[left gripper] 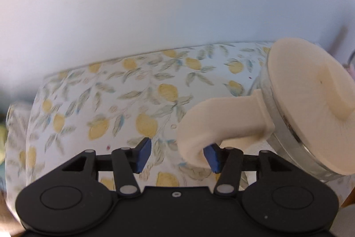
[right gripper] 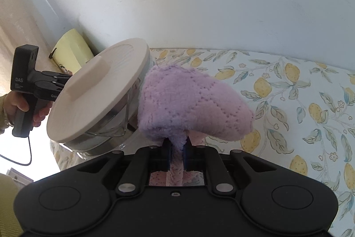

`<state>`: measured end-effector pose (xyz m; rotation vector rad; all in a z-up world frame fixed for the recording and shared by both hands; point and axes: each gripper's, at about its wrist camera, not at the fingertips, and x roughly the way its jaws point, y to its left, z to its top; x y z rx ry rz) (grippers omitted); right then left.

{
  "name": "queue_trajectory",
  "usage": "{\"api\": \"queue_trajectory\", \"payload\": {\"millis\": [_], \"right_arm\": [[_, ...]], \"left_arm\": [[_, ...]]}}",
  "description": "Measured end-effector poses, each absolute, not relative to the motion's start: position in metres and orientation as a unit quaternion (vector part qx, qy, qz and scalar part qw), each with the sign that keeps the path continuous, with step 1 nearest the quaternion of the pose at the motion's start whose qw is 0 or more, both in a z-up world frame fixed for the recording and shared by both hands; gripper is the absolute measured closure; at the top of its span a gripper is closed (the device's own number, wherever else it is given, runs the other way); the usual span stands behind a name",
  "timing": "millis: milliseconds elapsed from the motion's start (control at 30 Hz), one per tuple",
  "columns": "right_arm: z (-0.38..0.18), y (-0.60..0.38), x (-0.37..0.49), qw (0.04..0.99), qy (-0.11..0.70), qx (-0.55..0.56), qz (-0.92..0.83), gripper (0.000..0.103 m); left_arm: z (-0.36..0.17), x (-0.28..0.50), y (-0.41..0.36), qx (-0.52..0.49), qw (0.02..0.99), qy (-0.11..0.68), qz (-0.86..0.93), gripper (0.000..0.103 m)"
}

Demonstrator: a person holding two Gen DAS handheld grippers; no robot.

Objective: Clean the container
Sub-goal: 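Turn the pitcher by its handle with the left gripper, presenting another glass side to the cloth, then wipe the pitcher's glass side with the pink cloth in the right gripper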

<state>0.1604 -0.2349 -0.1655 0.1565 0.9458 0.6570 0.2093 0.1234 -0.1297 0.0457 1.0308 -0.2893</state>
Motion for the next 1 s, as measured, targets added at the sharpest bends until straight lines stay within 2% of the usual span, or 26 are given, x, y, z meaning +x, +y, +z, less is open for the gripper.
{"api": "queue_trajectory", "payload": {"millis": [100,200,233,267,467,633,700,800,1000], "right_arm": [[-0.164,-0.235,0.162,0.832,0.449,0.068,0.319,0.089],[-0.163,-0.233,0.163,0.829,0.45,0.057,0.327,0.089],[-0.163,-0.232,0.163,0.828,0.45,0.054,0.33,0.089],[-0.163,-0.231,0.164,0.828,0.45,0.053,0.331,0.089],[-0.163,-0.23,0.163,0.821,0.455,0.041,0.342,0.088],[-0.162,-0.228,0.161,0.819,0.454,0.029,0.351,0.088],[-0.161,-0.229,0.162,0.82,0.451,0.029,0.353,0.088],[-0.16,-0.23,0.163,0.819,0.447,0.025,0.359,0.088],[-0.159,-0.23,0.166,0.814,0.446,0.016,0.372,0.088]], "left_arm": [[-0.116,0.215,0.133,-0.051,0.84,0.531,-0.098,0.05],[-0.096,0.214,0.128,-0.07,0.837,0.538,-0.076,0.05],[-0.09,0.213,0.127,-0.072,0.838,0.537,-0.063,0.048],[-0.084,0.213,0.128,-0.086,0.837,0.539,-0.043,0.043],[-0.06,0.227,0.113,-0.115,0.831,0.543,0.051,0.033],[-0.065,0.249,0.091,-0.169,0.801,0.565,0.104,0.034],[-0.072,0.257,0.084,-0.18,0.789,0.575,0.12,0.041],[-0.079,0.261,0.081,-0.195,0.774,0.587,0.138,0.045],[-0.085,0.261,0.081,-0.211,0.762,0.589,0.165,0.048]]}}
